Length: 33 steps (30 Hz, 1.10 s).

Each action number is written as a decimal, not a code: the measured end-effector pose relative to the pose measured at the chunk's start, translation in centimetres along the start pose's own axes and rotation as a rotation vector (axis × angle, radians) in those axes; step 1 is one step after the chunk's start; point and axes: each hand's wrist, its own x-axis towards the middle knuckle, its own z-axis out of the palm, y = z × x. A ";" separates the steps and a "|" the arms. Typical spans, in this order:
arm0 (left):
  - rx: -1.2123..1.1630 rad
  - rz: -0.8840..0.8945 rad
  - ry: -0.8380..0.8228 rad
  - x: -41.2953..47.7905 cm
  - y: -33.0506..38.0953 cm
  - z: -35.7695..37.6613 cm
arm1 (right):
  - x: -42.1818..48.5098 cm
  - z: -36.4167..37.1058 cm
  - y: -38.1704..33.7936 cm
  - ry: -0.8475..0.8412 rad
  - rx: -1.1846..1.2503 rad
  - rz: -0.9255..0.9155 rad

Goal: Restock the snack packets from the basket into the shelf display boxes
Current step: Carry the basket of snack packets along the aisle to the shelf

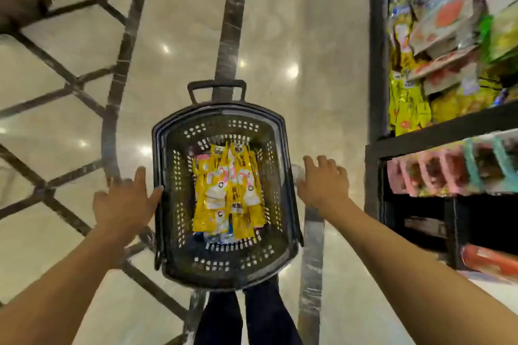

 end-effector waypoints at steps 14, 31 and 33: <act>-1.078 -0.425 -0.057 6.0 2.6 24.7 | 10.5 22.3 -2.6 -0.044 0.879 0.245; -1.173 -0.583 -0.022 1.3 5.1 10.8 | 5.2 9.0 -0.4 0.030 0.855 0.364; -1.169 -0.600 -0.010 -1.1 5.4 7.1 | 2.8 5.4 0.3 0.059 0.864 0.360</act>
